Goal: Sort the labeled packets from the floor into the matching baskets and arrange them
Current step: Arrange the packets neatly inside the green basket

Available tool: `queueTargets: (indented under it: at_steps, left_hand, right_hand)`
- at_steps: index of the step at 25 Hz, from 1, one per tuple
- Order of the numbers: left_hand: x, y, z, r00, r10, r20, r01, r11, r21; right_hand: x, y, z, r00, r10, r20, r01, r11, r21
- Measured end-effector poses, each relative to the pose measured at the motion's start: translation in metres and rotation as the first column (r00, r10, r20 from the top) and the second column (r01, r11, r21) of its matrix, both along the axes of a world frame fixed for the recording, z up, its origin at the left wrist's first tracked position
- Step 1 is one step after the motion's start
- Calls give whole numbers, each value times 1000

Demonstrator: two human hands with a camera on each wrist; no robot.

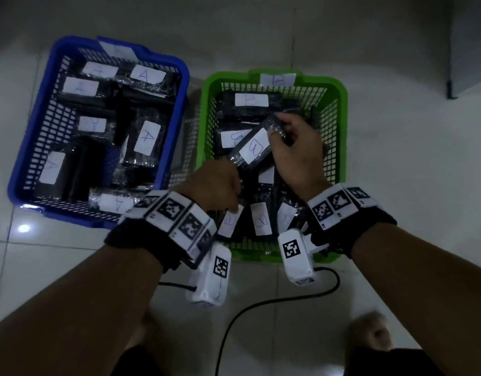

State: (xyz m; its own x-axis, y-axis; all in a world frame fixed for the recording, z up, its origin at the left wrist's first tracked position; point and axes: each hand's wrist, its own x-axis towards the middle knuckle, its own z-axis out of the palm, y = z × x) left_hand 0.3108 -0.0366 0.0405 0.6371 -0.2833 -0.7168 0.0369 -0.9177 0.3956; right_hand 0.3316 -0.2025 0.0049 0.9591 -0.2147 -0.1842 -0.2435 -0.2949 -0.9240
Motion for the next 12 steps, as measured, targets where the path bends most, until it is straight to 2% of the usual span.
queueTargets:
  at_steps: [2,4,6,8,10,12]
  left_hand:
    - [6,14,16,976,197,-92,-208,969,-130]
    - [8,31,34,916,367,-161,-398,879,-261]
    - [6,44,45,854,489,-177,-520,795,-313]
    - [3,51,46,805,555,-210,-592,725,-352]
    - [-5,52,41,755,603,-258,-654,666,-358]
    - [-15,48,33,727,628,-278,-686,644,-339]
  right_hand:
    - [3,0,0,1000,-1,-8,2,1000,15]
    - [6,0,1,1000,1,0,-1,1000,21]
    - [6,1,3,998,61,-8,-61,998,5]
    - [1,3,5,975,208,-77,-206,978,28]
    - [-7,6,8,901,389,-190,-377,921,99]
    - [-17,10,11,826,506,-249,-486,863,139]
